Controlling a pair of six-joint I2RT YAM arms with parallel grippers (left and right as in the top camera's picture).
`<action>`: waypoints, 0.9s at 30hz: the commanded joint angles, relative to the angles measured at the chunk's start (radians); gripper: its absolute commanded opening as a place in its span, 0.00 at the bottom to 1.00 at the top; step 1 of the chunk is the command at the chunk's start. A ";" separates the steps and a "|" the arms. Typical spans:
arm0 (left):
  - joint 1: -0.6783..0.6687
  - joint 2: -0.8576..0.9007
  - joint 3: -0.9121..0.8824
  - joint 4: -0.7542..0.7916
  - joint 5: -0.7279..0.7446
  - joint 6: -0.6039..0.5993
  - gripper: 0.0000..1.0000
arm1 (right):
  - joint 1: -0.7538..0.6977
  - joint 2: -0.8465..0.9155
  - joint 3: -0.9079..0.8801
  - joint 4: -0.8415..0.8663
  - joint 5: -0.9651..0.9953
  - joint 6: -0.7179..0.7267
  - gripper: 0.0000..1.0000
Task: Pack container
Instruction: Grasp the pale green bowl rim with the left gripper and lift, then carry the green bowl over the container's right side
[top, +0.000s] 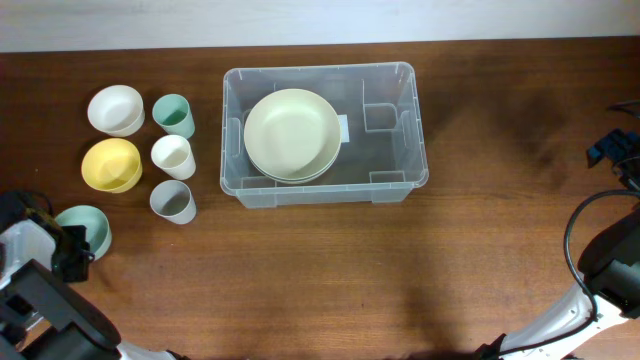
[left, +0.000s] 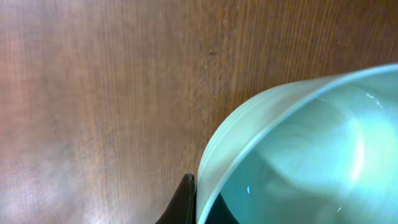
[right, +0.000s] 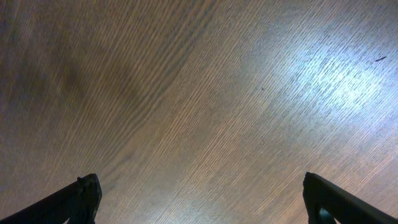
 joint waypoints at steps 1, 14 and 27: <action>0.004 -0.002 0.093 -0.042 -0.049 0.025 0.01 | -0.001 -0.006 -0.003 0.000 0.008 0.008 0.99; -0.103 -0.202 0.435 -0.174 0.020 0.047 0.01 | -0.001 -0.006 -0.003 0.000 0.008 0.008 0.99; -0.853 -0.171 0.457 0.344 0.148 0.092 0.01 | -0.001 -0.006 -0.003 0.000 0.008 0.008 0.99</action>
